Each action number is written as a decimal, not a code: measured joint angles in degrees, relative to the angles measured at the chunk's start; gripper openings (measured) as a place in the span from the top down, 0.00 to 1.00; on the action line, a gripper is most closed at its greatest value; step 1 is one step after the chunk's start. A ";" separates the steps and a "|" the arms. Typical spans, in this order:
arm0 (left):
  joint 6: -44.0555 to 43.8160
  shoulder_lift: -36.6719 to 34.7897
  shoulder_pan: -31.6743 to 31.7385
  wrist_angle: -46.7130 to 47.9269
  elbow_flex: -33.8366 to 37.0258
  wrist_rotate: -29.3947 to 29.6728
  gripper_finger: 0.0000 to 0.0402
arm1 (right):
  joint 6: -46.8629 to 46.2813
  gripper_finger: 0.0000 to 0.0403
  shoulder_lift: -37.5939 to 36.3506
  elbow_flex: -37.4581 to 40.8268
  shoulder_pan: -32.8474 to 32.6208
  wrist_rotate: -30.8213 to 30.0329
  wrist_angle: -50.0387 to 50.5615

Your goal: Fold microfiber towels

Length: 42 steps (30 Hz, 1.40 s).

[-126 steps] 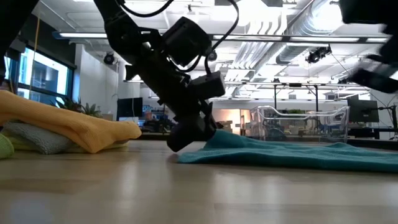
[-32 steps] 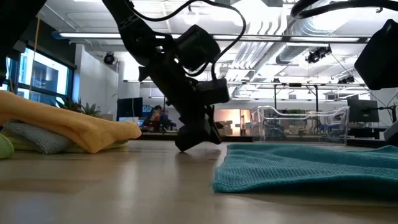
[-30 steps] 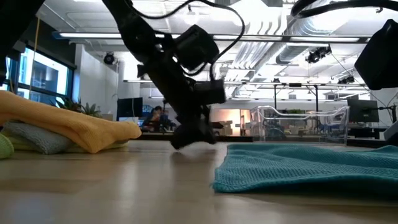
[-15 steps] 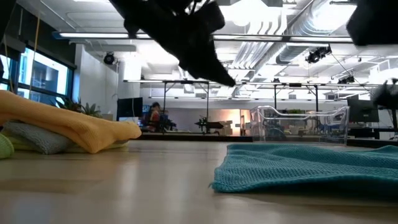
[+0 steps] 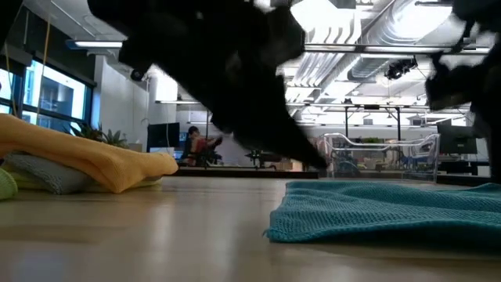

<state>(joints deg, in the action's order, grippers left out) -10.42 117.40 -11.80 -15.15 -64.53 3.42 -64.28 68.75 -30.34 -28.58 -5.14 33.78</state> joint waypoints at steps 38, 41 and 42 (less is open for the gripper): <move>-9.90 -1.83 3.15 15.69 0.37 8.35 1.00 | 24.48 1.00 -0.45 1.80 28.58 -3.89 5.06; -9.48 -3.12 3.70 17.44 0.37 9.29 1.00 | 26.08 1.00 -2.38 -0.46 28.49 -4.48 5.95; -8.88 -3.50 3.81 17.72 0.31 9.60 1.00 | 26.77 1.00 -3.36 -1.08 28.47 -4.99 6.09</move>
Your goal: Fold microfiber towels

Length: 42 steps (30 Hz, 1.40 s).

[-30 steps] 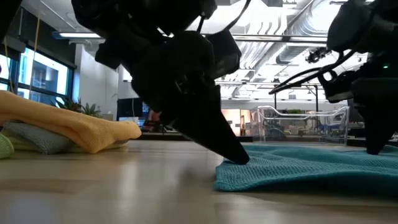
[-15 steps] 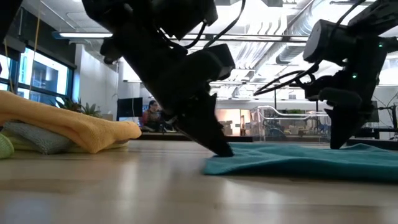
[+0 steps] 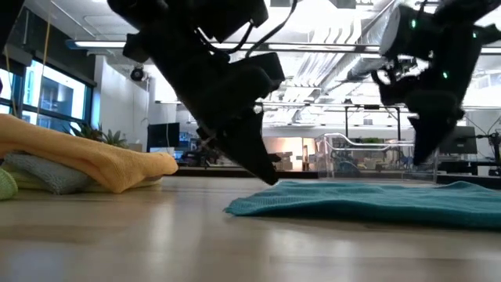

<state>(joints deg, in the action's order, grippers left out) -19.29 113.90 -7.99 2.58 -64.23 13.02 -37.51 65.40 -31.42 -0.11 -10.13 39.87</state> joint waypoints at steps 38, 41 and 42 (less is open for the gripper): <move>-1.06 -22.94 19.65 -35.26 21.77 -16.47 1.00 | -10.50 0.91 -29.01 9.64 -17.91 -5.24 -10.64; -1.43 -22.94 20.33 -34.92 21.77 -17.87 1.00 | -11.22 0.79 -28.38 7.49 -15.80 -3.26 -5.91; -1.59 -22.94 20.47 -34.60 21.76 -17.95 1.00 | -11.55 0.74 -27.92 6.82 -15.11 -3.31 -3.73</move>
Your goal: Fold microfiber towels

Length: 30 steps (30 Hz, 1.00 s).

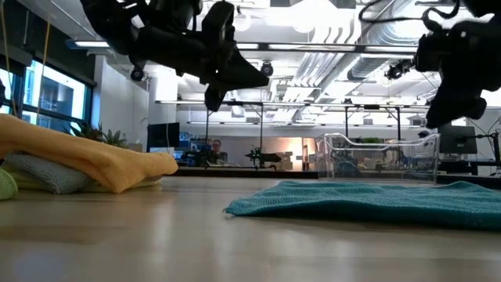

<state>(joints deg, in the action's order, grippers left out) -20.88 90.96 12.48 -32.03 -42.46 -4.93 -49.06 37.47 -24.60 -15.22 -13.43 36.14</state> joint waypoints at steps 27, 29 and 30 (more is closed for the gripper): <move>-0.88 0.00 4.12 2.25 -0.04 -10.34 1.00 | -44.89 0.49 21.89 0.50 20.98 15.36 9.73; -0.61 0.00 4.12 2.27 -0.04 -11.02 1.00 | -48.56 0.49 21.89 2.15 20.98 14.72 7.37; -0.59 0.00 4.12 2.27 -0.04 -11.83 1.00 | -50.73 0.49 21.75 2.61 20.96 13.96 6.88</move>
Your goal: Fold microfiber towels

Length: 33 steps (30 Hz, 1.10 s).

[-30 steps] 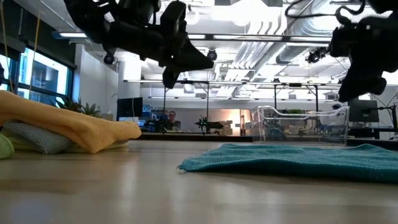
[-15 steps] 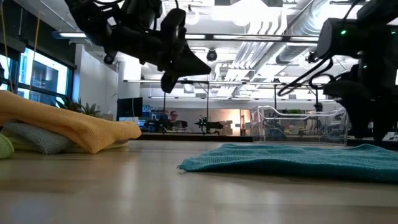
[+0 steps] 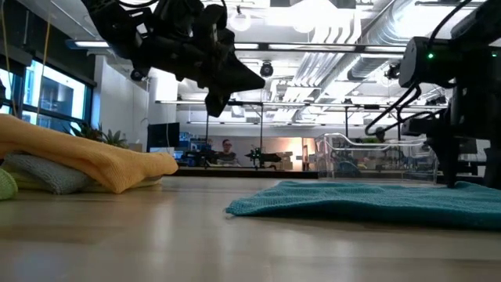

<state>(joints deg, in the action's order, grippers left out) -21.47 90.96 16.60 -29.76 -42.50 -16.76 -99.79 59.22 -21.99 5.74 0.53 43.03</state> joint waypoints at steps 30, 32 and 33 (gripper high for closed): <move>-0.90 0.00 0.04 -0.04 0.00 0.55 1.00 | 10.44 0.88 0.00 0.75 0.59 -5.06 1.83; -0.85 0.00 -0.12 -0.04 0.00 3.35 1.00 | 11.53 0.94 0.00 0.77 0.48 -5.50 1.82; -0.36 0.00 -0.19 -0.04 0.00 5.08 1.00 | 12.27 0.97 0.00 0.77 0.27 -5.97 1.72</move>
<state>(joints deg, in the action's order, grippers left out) -21.83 90.96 16.41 -29.80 -42.50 -11.68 -87.51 59.22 -21.21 6.01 -5.44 44.75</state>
